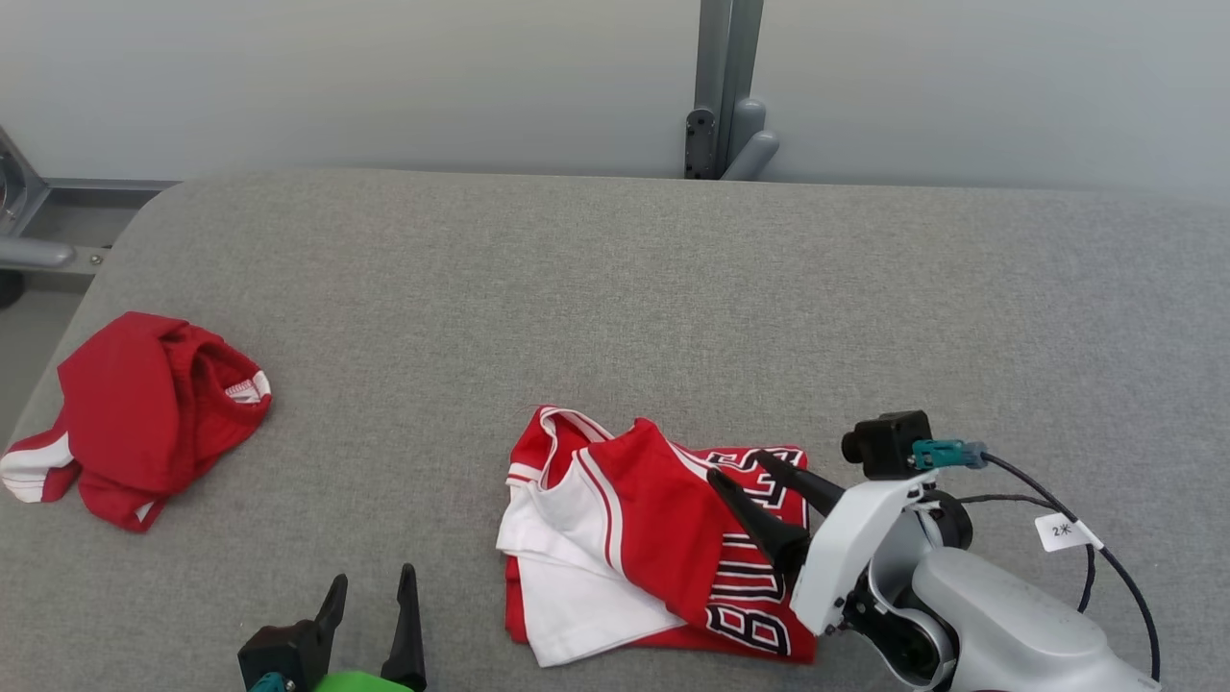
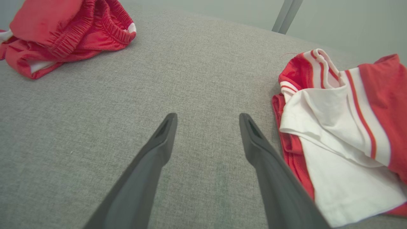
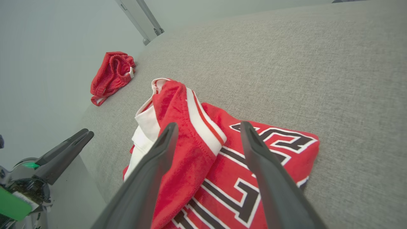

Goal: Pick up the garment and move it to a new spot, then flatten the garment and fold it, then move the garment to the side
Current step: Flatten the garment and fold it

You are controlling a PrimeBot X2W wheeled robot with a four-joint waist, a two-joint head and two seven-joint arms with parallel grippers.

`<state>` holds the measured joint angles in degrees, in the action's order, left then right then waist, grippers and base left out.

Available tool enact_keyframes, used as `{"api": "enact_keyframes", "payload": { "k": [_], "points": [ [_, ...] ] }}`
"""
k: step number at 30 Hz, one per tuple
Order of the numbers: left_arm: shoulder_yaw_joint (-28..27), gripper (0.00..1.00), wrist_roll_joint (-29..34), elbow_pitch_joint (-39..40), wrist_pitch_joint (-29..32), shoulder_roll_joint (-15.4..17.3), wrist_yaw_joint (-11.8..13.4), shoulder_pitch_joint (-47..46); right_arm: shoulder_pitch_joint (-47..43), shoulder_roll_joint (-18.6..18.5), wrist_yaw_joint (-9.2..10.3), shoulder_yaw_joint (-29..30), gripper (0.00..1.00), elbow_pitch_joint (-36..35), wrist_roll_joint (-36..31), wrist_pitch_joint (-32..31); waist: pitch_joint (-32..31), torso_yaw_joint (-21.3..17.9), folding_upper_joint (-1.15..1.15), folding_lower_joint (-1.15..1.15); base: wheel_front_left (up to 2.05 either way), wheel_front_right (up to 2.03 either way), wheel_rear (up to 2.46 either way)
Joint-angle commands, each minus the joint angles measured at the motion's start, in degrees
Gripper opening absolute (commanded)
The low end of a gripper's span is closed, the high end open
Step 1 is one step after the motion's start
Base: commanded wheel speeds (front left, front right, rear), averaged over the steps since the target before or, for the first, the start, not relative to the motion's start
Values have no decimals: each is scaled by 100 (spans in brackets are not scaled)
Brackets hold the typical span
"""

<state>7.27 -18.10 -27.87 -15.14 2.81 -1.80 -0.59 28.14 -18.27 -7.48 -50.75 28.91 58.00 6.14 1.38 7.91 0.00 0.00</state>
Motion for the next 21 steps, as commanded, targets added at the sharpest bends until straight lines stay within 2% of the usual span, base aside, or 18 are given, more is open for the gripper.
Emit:
{"api": "enact_keyframes", "payload": {
  "k": [1, 7, 18, 21],
  "points": [
    [4, 100, 5, -7, 2, 18, -18, 50, -64, 15, -1, -86, 100, -104, -82, -64, -13, -1, 0, 0, 0, 0, 0],
    [64, 100, -11, -51, 2, 18, -23, 30, 161, 91, -1, -224, 100, -157, -197, -273, -2, 128, 0, 0, 0, 0, 0],
    [112, 100, -112, -59, 2, 17, 28, 53, 830, 204, 0, -287, 100, 274, -464, -1013, 90, 486, 0, 0, 0, 0, 0],
    [116, 100, -132, -54, 2, 18, 34, 61, 925, 210, 0, -286, 95, 380, -541, -1169, 118, 521, 0, 0, 0, 0, 0]
  ]
}}
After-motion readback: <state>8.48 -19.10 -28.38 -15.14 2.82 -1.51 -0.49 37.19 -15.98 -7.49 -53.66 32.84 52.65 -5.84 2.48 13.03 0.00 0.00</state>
